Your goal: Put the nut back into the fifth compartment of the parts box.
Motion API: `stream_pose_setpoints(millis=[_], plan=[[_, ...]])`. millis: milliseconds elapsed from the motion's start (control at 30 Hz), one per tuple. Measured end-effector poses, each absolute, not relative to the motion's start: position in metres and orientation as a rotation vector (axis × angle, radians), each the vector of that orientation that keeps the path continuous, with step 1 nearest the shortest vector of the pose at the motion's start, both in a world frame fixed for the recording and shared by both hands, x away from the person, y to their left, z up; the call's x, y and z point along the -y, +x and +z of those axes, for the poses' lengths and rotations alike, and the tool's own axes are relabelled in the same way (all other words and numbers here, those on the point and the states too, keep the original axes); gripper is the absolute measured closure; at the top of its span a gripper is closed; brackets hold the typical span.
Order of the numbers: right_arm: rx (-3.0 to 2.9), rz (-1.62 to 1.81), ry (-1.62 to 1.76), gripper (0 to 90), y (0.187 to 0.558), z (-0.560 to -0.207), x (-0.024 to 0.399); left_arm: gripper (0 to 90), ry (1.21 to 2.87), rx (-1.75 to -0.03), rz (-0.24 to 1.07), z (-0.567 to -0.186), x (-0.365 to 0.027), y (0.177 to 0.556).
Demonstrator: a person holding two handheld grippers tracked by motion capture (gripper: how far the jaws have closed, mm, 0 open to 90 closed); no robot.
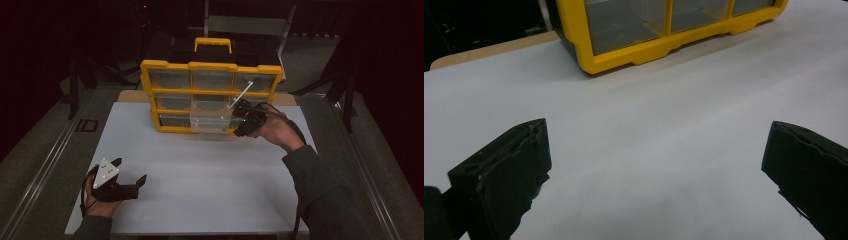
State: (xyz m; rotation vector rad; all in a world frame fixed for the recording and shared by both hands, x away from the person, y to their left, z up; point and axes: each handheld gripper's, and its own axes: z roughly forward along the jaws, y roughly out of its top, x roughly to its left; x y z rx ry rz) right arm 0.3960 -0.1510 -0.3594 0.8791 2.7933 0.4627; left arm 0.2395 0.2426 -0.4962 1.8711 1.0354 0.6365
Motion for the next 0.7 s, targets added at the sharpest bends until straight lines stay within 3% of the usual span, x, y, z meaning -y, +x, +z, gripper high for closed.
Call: stream_pose_setpoints(millis=[700], plan=[[-2.746, 0.476, 0.945, 70.4, 0.416, -0.34, 0.151, 0.0, 1.871, -1.035, 0.636, -0.496, -0.243, 0.24]])
